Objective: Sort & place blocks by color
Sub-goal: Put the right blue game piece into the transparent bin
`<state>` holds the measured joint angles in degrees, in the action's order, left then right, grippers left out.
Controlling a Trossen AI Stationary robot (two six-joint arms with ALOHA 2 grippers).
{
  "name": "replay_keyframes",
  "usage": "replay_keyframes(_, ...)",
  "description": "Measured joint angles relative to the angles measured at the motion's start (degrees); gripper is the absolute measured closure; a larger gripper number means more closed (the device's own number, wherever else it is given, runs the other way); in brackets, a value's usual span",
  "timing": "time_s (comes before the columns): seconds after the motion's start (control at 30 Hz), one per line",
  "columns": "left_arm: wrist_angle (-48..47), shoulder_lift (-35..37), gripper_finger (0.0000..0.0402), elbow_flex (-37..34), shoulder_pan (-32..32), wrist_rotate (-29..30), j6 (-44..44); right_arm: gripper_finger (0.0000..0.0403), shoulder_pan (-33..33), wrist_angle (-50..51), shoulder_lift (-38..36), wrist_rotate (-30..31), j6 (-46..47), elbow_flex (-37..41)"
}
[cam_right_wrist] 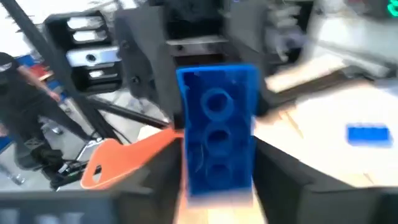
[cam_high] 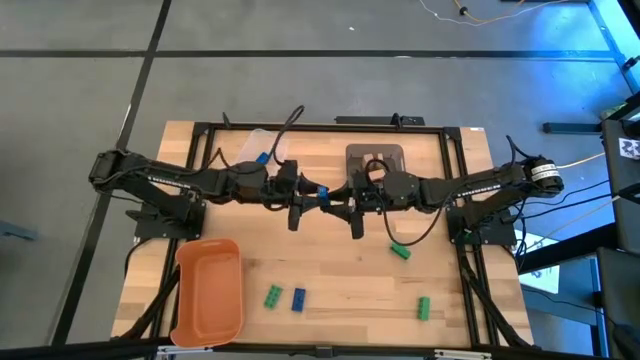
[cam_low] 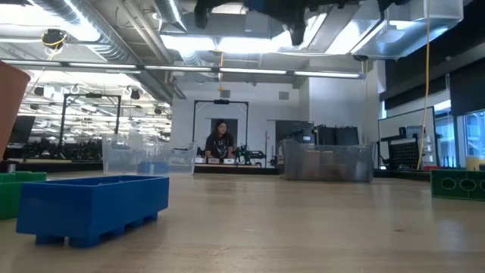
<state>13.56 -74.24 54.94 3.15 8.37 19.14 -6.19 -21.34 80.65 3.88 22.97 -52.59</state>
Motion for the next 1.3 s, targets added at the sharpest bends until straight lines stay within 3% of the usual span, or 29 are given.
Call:
replay_keyframes(0.17,-9.9,6.7,0.0276,-0.1,-2.3,3.8,-1.9,0.0061,0.4,6.6,-3.5,0.5,2.5,0.1)
replay_keyframes(0.23,-16.6,10.0,0.0276,-0.2,-3.0,6.6,-3.1,0.0022,0.9,12.2,-5.2,1.1,3.1,0.2)
replay_keyframes(0.47,-26.7,23.8,0.0276,-3.3,-3.7,20.6,-4.9,0.0054,1.7,33.5,-11.0,2.2,5.5,0.3)
replay_keyframes(0.63,-28.8,30.5,0.0276,-7.4,-7.3,31.0,-1.7,0.0059,1.9,37.9,-11.9,3.7,8.3,0.3)
replay_keyframes(0.77,-33.1,29.7,0.0276,-5.9,-13.7,27.5,0.2,0.0059,1.9,37.9,-11.9,6.0,8.7,0.3)
replay_keyframes(1.03,-51.6,16.8,0.0276,3.6,-29.1,13.9,2.7,0.0058,1.9,37.9,-11.9,7.7,10.0,0.3)
replay_keyframes(1.17,-57.1,8.9,0.0276,3.5,-33.6,9.2,1.5,0.0058,1.9,37.9,-11.8,7.7,10.6,0.3)
replay_keyframes(1.3,-55.6,1.2,0.0276,1.5,-34.8,5.7,1.4,0.0058,1.9,38.0,-11.8,7.7,12.0,0.3)
